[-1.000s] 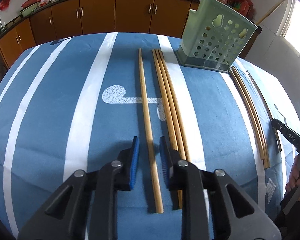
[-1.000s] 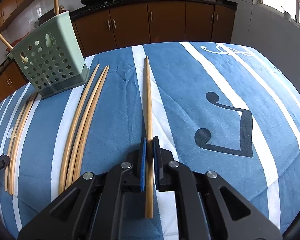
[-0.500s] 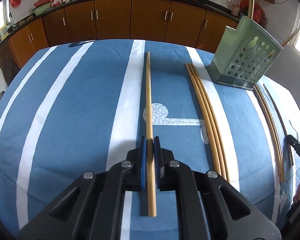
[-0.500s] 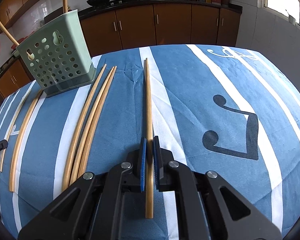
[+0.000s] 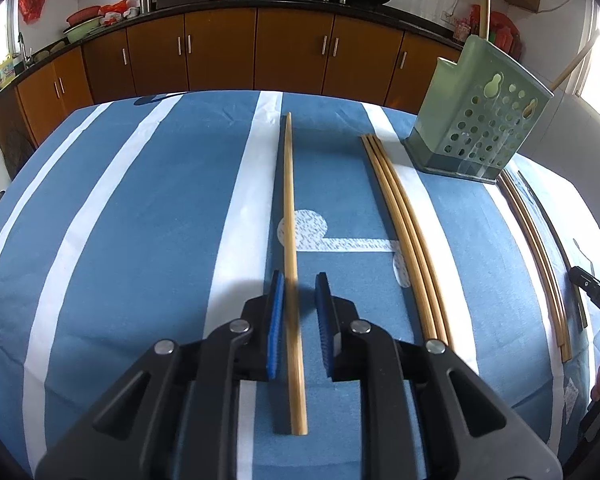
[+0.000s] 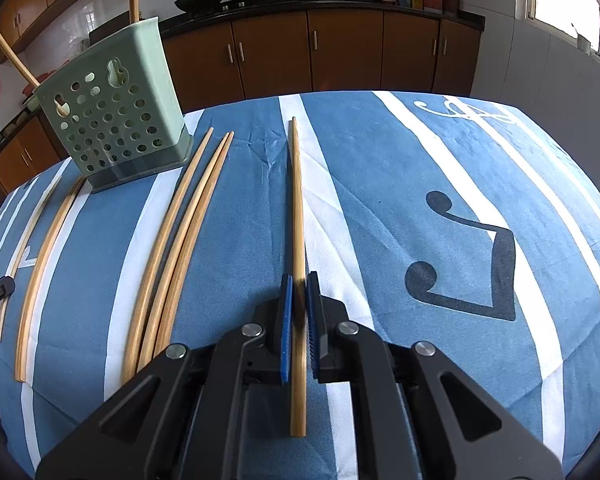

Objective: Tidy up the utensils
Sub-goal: 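Lift the held chopsticks off the cloth with both tools, then carry both chopsticks over the green holder and lower them inside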

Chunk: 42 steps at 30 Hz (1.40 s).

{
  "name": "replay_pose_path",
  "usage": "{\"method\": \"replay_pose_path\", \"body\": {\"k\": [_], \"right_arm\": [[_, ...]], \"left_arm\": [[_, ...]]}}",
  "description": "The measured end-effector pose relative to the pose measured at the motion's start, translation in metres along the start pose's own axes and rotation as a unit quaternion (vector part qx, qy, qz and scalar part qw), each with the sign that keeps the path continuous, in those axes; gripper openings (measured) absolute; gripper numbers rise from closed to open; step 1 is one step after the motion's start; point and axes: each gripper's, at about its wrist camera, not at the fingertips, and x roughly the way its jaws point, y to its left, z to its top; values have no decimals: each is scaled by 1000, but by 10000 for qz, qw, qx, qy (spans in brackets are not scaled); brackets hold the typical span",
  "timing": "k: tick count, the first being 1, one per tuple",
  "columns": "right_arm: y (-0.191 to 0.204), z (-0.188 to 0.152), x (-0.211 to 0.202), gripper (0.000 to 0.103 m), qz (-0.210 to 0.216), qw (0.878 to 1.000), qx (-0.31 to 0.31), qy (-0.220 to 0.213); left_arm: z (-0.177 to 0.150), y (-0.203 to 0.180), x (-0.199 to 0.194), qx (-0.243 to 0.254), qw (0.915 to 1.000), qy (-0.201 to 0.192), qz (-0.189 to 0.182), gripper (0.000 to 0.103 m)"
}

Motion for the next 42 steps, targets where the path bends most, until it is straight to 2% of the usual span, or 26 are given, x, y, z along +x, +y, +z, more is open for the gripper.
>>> {"method": "replay_pose_path", "body": {"k": [6, 20, 22, 23, 25, 28, 33, 42], "right_arm": [[1, -5, -4, 9, -56, 10000, -60, 3], [-1, -9, -6, 8, -34, 10000, -48, 7], [-2, -10, -6, 8, 3, 10000, -23, 2], [-2, -10, -7, 7, 19, 10000, -8, 1], [-4, -10, -9, 7, 101, 9999, 43, -11], [-8, -9, -22, 7, 179, 9995, 125, -218], [-15, -2, -42, 7, 267, 9981, 250, -500], [-20, 6, -58, 7, 368, 9950, 393, -845]], "left_arm": [[-2, -1, -2, 73, 9998, 100, 153, 18], [-7, -10, -3, 187, 9987, 11, 470, 18], [-8, -10, -4, 172, 9987, 8, 486, 16], [-9, -10, -5, 200, 9985, 15, 512, 9], [-8, -11, -5, 234, 9985, 87, 498, 8], [-7, -6, -9, 183, 9989, 196, 397, 8], [-5, -3, -25, 242, 9991, 99, 342, 8], [10, -1, -66, 264, 9988, -362, 213, 8]]}}
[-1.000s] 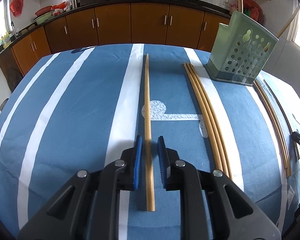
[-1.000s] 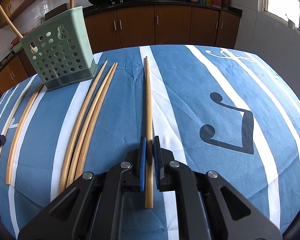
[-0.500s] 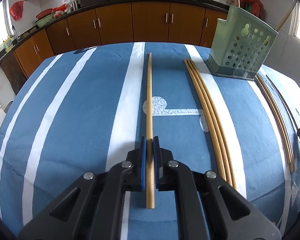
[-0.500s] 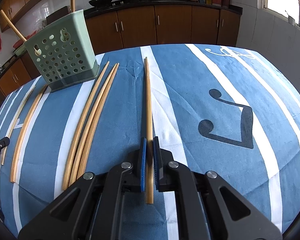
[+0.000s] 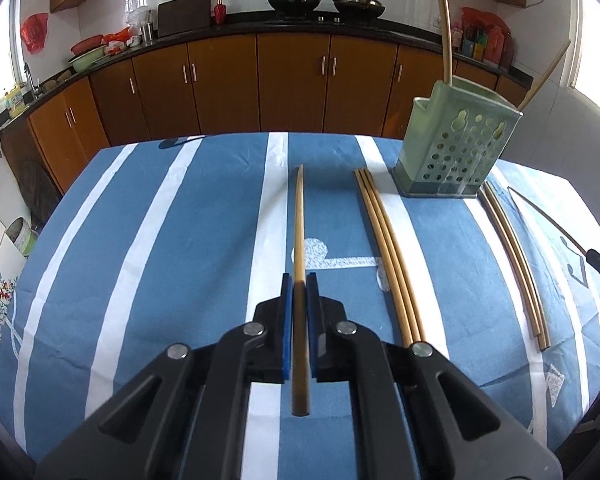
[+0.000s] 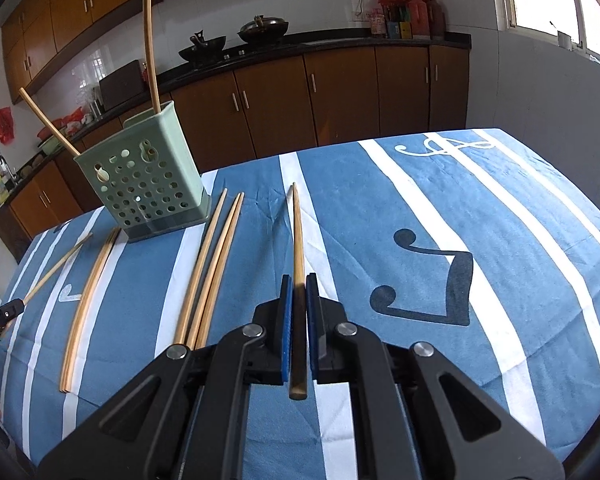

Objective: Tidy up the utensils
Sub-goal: 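Carry both chopsticks over the green holder and lower them inside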

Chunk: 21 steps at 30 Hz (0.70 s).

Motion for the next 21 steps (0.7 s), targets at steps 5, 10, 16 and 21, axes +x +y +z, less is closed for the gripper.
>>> {"method": "replay_pose_path", "body": {"k": [5, 10, 16, 21], "right_arm": [[-1, 9, -12, 7, 66, 9997, 57, -237], [1, 22, -24, 7, 87, 9987, 51, -493], [4, 39, -41, 7, 169, 9961, 48, -870], [9, 49, -51, 7, 229, 9938, -8, -1084]], "left_arm": [[16, 2, -25, -64, 9992, -397, -57, 8], [29, 2, -43, -86, 9975, -694, -115, 7], [41, 0, -61, -114, 9945, -1031, -165, 7], [49, -1, -72, -100, 9925, -1208, -164, 7]]}}
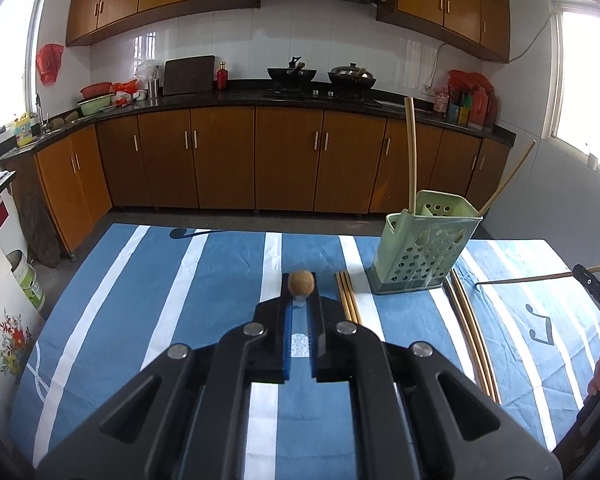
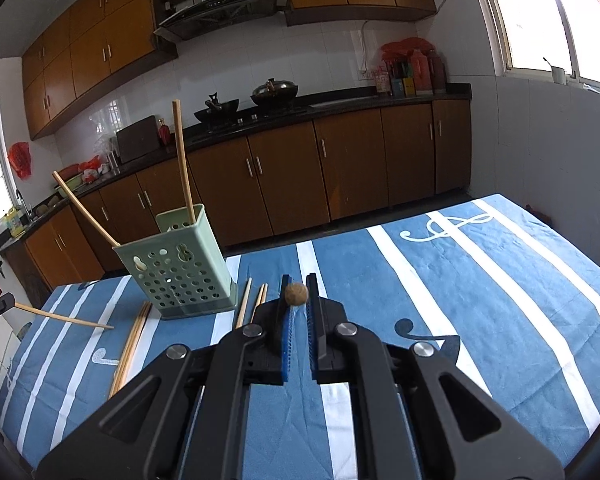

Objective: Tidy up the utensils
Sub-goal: 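Carry both chopsticks over the green holder and lower them inside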

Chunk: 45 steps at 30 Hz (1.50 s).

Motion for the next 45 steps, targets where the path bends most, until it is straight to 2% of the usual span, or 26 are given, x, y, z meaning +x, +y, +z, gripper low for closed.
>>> {"method": "replay_pose_path", "body": {"k": [14, 19, 22, 25, 30, 35, 39, 45], "right_arm": [[12, 15, -4, 7, 103, 9994, -172, -269], [14, 33, -16, 7, 177, 9985, -213, -480], [17, 46, -25, 7, 308, 9975, -170, -609], [23, 61, -34, 7, 541, 9958, -53, -737], [37, 88, -47, 7, 905, 9899, 41, -1091], [59, 110, -49, 7, 1082, 9830, -27, -1480], [70, 118, -39, 7, 1064, 9805, -35, -1655], [86, 116, -5, 7, 916, 9828, -162, -1594]], "left_arm": [[9, -5, -3, 111, 9999, -98, 11, 7], [23, -13, -17, 323, 9990, -278, -109, 7], [35, -20, -27, 425, 9980, -372, -287, 7], [49, -29, -36, 454, 9965, -373, -599, 7], [81, -52, -59, 535, 9905, -593, -1124, 7], [108, -77, -72, 658, 9853, -1015, -1210, 7], [121, -94, -60, 655, 9845, -1170, -1130, 7], [122, -110, -14, 698, 9882, -994, -934, 7]]}}
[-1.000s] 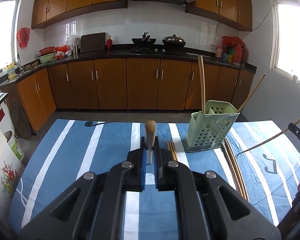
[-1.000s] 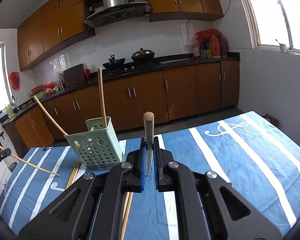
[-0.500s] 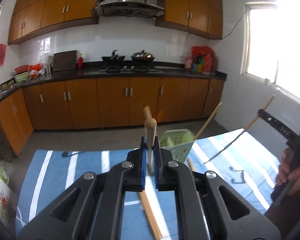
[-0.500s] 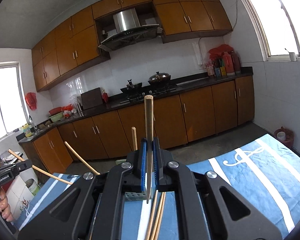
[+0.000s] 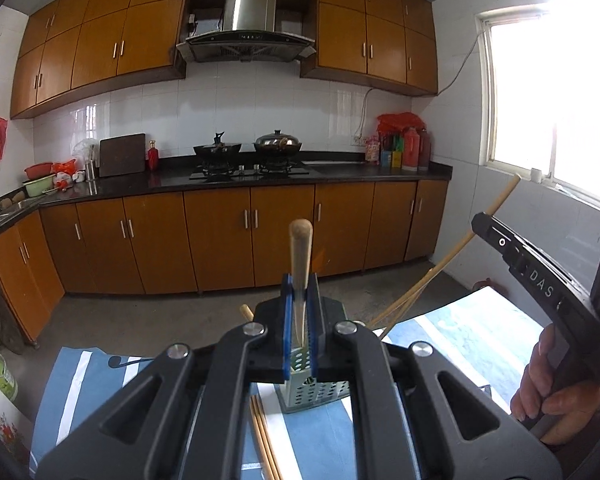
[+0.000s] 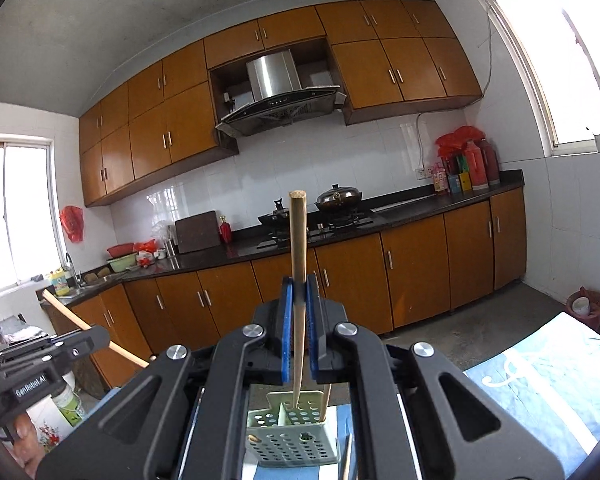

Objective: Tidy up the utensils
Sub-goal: 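Carry both chopsticks over the green holder and lower them inside, then open both tools to drop the chopsticks into the holder, then close the right tool on a chopstick while the left tool grasps another chopstick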

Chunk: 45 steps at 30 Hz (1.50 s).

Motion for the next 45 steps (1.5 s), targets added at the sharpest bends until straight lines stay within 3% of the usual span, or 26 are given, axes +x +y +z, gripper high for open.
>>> {"method": "replay_pose_path", "body": {"k": [14, 16, 18, 22, 29, 33, 36, 40, 45], "right_arm": [[6, -42, 30, 8, -59, 9974, -105, 714], [5, -42, 27, 8, -52, 9971, -101, 758], [2, -41, 24, 9, -82, 9969, -92, 777], [-5, -34, 11, 36, -184, 9975, -31, 676], [-30, -33, -26, 38, -505, 9966, 39, 649], [-55, -59, -36, 38, -880, 9893, 116, 1157], [-74, -97, -27, 38, -1046, 9756, 213, 1919], [-79, -166, -4, 31, -787, 9446, 423, 3157], [-58, -214, 13, 27, -508, 9243, 405, 3761]], "left_arm": [[-34, 8, 57, -258, 9983, 504, -142, 9], [-35, 10, 58, -315, 9979, 537, -164, 17], [-34, 11, 57, -352, 9980, 516, -127, 33], [-32, 14, 47, -418, 9980, 464, -116, 35], [-39, 22, 7, -440, 9985, 338, 23, 45], [-66, 35, -15, -472, 9974, 485, 248, 55], [-100, 48, -17, -531, 9941, 854, 410, 61], [-153, 64, -5, -683, 9842, 1522, 596, 62], [-208, 73, 4, -951, 9712, 2052, 746, 62]]}}
